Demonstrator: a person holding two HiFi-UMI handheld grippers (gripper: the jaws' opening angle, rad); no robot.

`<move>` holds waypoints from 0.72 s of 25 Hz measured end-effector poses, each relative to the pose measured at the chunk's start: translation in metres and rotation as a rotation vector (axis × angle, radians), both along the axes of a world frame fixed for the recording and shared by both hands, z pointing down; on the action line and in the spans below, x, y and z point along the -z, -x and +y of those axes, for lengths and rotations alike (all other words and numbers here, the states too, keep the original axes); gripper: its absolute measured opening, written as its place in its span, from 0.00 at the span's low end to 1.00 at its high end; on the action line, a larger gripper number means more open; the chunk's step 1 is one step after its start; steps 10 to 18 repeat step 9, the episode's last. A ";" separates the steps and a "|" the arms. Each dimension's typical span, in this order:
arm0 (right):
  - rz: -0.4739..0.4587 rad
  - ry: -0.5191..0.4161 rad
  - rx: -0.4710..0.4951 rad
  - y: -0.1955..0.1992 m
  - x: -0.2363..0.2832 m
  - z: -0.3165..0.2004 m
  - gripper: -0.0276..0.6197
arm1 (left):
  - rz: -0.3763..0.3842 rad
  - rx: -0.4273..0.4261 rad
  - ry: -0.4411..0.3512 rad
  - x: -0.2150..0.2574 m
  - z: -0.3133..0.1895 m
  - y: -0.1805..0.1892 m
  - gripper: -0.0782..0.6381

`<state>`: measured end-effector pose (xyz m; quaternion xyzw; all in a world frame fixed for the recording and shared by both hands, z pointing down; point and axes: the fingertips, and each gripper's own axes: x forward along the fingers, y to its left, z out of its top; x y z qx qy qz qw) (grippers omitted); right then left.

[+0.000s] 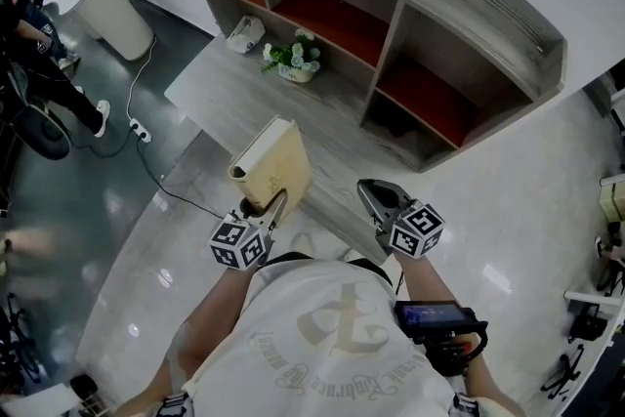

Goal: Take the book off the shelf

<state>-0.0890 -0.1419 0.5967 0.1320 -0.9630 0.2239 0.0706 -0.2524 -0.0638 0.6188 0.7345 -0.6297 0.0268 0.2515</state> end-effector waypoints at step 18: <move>0.007 -0.001 -0.011 -0.009 -0.002 -0.004 0.05 | 0.013 -0.031 0.002 -0.002 -0.010 -0.014 0.41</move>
